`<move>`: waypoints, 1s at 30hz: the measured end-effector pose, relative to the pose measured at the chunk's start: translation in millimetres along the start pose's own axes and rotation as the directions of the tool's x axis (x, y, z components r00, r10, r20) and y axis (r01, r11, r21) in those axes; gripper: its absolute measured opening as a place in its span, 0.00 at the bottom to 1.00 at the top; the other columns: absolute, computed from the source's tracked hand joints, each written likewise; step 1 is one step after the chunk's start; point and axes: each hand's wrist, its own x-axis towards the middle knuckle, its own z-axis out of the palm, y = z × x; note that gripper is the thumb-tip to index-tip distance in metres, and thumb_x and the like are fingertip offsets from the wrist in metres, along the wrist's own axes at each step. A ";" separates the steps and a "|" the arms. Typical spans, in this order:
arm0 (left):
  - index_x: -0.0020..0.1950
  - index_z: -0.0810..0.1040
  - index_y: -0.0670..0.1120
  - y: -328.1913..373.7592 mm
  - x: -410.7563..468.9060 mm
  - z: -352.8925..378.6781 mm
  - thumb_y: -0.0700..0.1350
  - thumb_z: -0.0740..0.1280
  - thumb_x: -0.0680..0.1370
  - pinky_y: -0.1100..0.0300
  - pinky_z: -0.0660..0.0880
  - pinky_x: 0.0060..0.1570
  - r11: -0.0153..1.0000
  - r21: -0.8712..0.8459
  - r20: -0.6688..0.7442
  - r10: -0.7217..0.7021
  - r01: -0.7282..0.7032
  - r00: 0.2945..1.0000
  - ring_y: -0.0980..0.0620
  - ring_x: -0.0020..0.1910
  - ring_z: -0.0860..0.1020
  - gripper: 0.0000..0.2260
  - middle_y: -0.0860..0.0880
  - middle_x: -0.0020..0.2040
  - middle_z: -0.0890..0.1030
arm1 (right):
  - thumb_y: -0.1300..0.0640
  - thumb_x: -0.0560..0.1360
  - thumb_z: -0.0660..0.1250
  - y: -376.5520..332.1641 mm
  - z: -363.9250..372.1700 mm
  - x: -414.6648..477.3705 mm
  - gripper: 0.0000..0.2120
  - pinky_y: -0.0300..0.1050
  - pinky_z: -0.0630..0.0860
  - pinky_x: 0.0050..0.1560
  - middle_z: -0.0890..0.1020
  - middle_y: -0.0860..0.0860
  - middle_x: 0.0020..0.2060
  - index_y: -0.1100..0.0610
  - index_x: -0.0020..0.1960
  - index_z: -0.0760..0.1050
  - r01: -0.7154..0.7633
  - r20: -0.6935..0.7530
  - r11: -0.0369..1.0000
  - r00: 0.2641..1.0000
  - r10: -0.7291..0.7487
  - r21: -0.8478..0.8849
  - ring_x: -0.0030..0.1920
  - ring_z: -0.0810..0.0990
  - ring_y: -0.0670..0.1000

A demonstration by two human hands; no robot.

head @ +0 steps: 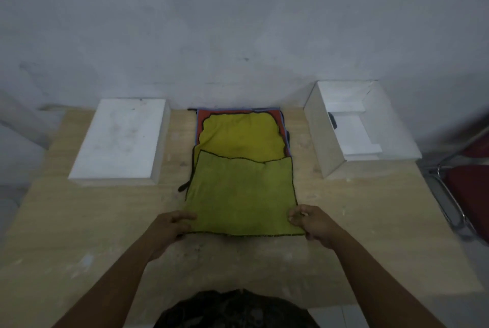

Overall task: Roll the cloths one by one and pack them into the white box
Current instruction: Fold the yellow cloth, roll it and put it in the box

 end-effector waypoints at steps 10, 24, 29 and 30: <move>0.60 0.78 0.47 -50.3 -35.7 -53.1 0.37 0.78 0.66 0.60 0.78 0.53 0.923 0.377 0.372 -0.224 0.074 0.901 0.48 0.61 0.76 0.24 0.48 0.67 0.73 | 0.46 0.69 0.74 55.9 26.4 -48.6 0.19 0.43 0.63 0.30 0.76 0.56 0.40 0.61 0.49 0.81 -0.101 0.169 0.992 0.979 0.113 -0.080 0.37 0.72 0.53; 0.53 0.81 0.45 -5.0 -13.0 -36.0 0.45 0.69 0.76 0.58 0.75 0.42 0.961 0.222 0.039 0.160 -0.165 0.986 0.48 0.40 0.77 0.08 0.42 0.45 0.82 | 0.71 0.76 0.62 48.7 12.6 -36.3 0.15 0.40 0.72 0.33 0.79 0.56 0.45 0.62 0.61 0.75 0.055 0.048 0.924 0.996 -0.079 0.378 0.42 0.77 0.52; 0.49 0.79 0.48 9.2 9.0 -17.1 0.50 0.68 0.77 0.52 0.74 0.51 0.964 0.213 -0.140 0.191 -0.159 0.972 0.51 0.44 0.77 0.07 0.51 0.43 0.80 | 0.56 0.73 0.71 37.0 10.6 -8.2 0.07 0.44 0.78 0.44 0.84 0.57 0.45 0.57 0.49 0.82 0.233 -0.184 0.971 0.958 -0.220 0.051 0.46 0.83 0.55; 0.47 0.79 0.47 10.4 13.5 -13.9 0.51 0.67 0.77 0.52 0.73 0.51 0.969 0.199 -0.160 0.180 -0.147 0.971 0.50 0.44 0.78 0.08 0.49 0.43 0.80 | 0.55 0.74 0.70 32.7 11.2 -4.9 0.08 0.42 0.78 0.44 0.84 0.57 0.45 0.58 0.48 0.83 0.259 -0.202 0.966 0.947 -0.251 0.015 0.46 0.82 0.54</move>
